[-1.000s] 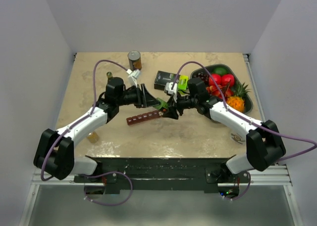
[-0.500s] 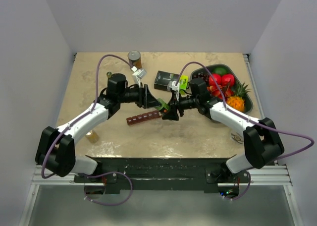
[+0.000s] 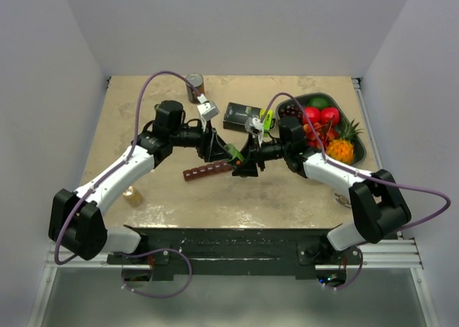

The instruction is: Sort the pills into containers

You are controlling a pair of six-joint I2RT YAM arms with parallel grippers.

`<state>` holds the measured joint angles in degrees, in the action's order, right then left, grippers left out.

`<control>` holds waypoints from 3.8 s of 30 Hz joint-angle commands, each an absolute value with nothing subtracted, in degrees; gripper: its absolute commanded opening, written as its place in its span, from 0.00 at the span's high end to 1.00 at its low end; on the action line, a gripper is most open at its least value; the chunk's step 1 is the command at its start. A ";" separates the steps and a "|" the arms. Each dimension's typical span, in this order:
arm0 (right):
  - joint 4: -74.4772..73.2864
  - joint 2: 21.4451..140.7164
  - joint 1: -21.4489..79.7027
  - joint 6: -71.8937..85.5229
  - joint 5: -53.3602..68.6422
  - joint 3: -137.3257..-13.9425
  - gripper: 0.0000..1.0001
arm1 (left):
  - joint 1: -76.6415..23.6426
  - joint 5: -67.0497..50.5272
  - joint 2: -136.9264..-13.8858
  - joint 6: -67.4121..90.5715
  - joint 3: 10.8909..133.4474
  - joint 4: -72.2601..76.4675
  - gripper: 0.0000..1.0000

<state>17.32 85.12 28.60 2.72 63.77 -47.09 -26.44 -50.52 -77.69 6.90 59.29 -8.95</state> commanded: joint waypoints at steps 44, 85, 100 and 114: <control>7.91 82.27 29.44 -13.10 62.67 -54.49 0.99 | -25.13 -42.01 -69.34 39.73 50.71 6.59 0.12; 31.90 82.97 30.58 11.93 71.45 -49.13 1.00 | -28.48 -61.78 -77.52 -15.61 59.59 -24.51 0.76; 22.24 84.29 36.12 2.82 69.79 -51.42 1.00 | -25.75 -53.17 -64.26 -0.90 53.09 -4.67 0.02; 9.96 84.11 36.21 -8.43 66.37 -54.22 1.00 | -24.17 -46.27 -57.49 17.47 51.24 3.69 0.01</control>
